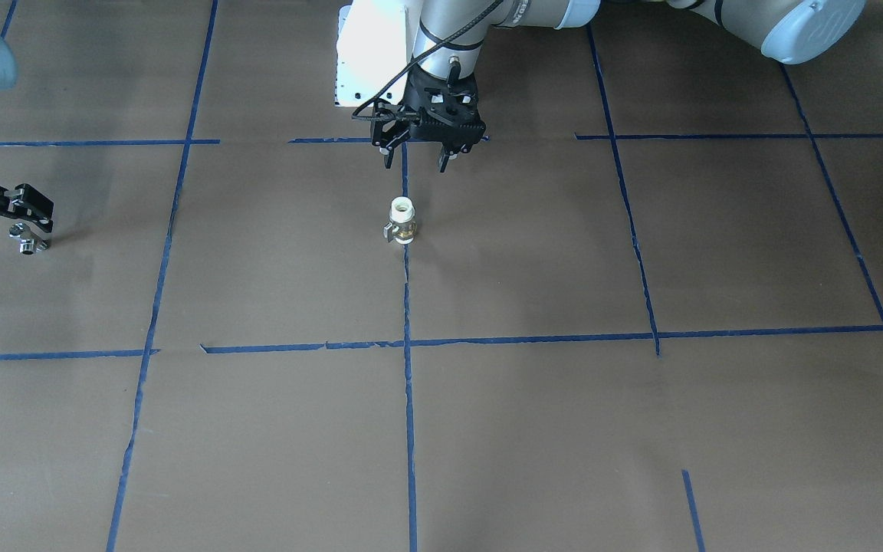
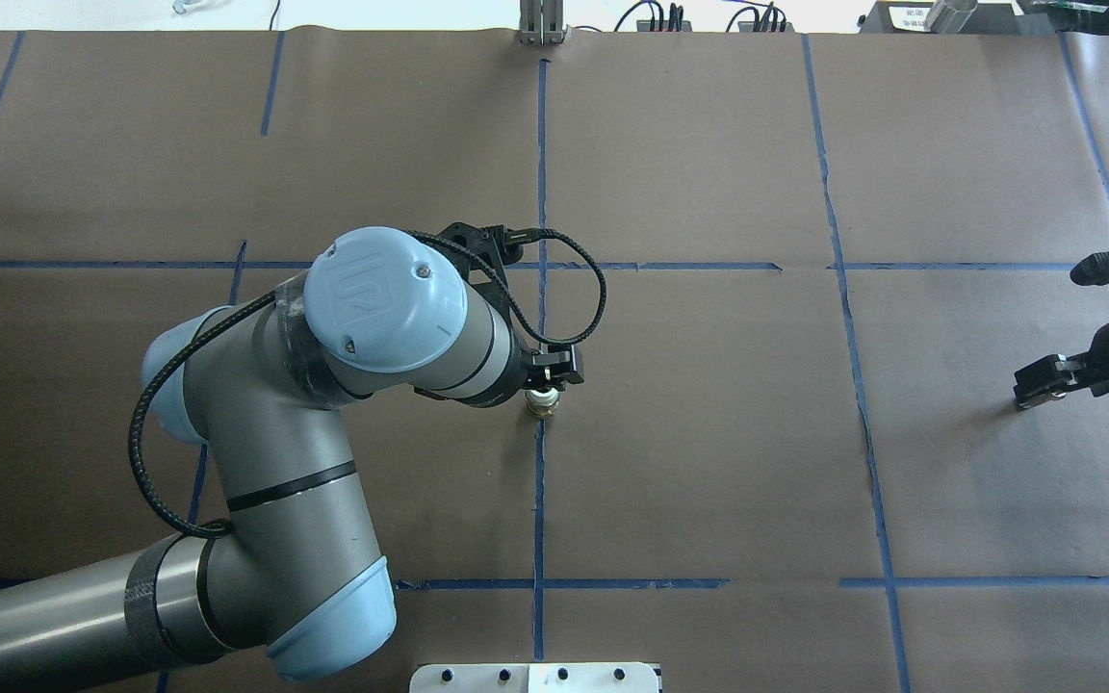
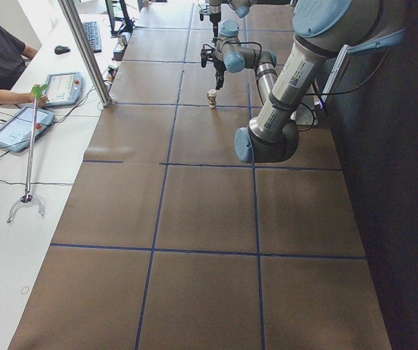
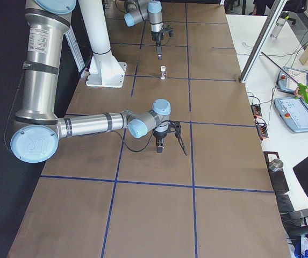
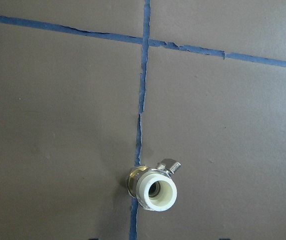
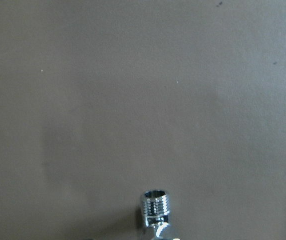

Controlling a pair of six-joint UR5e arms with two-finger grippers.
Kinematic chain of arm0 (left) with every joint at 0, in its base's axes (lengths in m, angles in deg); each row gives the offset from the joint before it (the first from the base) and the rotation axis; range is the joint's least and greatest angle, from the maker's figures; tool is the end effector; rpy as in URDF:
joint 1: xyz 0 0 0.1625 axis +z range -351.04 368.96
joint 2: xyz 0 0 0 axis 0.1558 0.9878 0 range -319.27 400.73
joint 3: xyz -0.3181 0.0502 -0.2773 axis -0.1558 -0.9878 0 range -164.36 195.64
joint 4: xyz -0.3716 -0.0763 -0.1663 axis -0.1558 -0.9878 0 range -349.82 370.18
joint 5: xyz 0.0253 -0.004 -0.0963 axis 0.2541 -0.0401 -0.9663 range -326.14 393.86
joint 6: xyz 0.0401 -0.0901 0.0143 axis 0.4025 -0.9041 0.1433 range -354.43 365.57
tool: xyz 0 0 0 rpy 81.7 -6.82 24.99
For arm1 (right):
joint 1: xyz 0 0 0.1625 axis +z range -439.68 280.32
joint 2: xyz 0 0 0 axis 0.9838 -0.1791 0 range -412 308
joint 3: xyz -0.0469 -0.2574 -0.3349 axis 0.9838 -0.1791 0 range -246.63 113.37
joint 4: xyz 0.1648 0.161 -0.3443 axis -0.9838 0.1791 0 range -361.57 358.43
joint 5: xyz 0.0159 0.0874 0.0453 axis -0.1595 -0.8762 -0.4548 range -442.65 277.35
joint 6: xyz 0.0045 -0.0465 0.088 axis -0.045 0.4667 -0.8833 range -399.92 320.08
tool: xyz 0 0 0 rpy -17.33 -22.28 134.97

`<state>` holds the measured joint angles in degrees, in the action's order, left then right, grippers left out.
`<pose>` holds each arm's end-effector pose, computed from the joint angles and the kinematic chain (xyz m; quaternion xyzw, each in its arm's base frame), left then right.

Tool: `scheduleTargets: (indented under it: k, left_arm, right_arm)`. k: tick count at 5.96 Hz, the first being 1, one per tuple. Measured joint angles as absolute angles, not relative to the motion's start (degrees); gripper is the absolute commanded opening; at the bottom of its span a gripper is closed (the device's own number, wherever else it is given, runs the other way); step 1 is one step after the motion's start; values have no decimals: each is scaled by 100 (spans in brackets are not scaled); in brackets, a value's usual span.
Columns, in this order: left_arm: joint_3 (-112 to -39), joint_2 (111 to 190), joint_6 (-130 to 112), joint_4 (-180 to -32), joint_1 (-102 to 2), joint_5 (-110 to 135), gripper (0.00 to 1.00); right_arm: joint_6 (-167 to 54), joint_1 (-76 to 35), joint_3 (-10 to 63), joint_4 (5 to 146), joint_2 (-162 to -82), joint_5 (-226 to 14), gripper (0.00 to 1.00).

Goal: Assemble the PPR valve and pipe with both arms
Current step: 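Grasp the chrome tee valve with the right gripper, then carry the chrome valve with the right gripper toward the white fitting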

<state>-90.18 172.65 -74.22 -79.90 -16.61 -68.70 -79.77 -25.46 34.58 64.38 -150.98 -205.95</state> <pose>0.5189 -0.3720 0.1145 0.0565 0.4868 -0.0639 0.8694 -0.2005 -0.4126 0.5976 0.0010 -0.3539 -0.0319 0.9348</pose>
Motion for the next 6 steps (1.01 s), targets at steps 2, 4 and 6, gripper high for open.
scheduleTargets:
  k: [2, 4, 6]
  left_arm:
    - [-9018, 17265, -7423, -7991, -1658, -6871, 84]
    - [-9018, 17265, -7417, -7993, -1660, -6866, 84]
    - [-9110, 17211, -7412, -8015, -1669, -6864, 84]
  right_arm:
    - [-7995, -2560, 3415, 6443, -15090, -20591, 10]
    - [-8000, -2562, 3427, 6443, -15078, -20601, 0]
    - [-8007, -2554, 3802, 6527, -14997, -20671, 0]
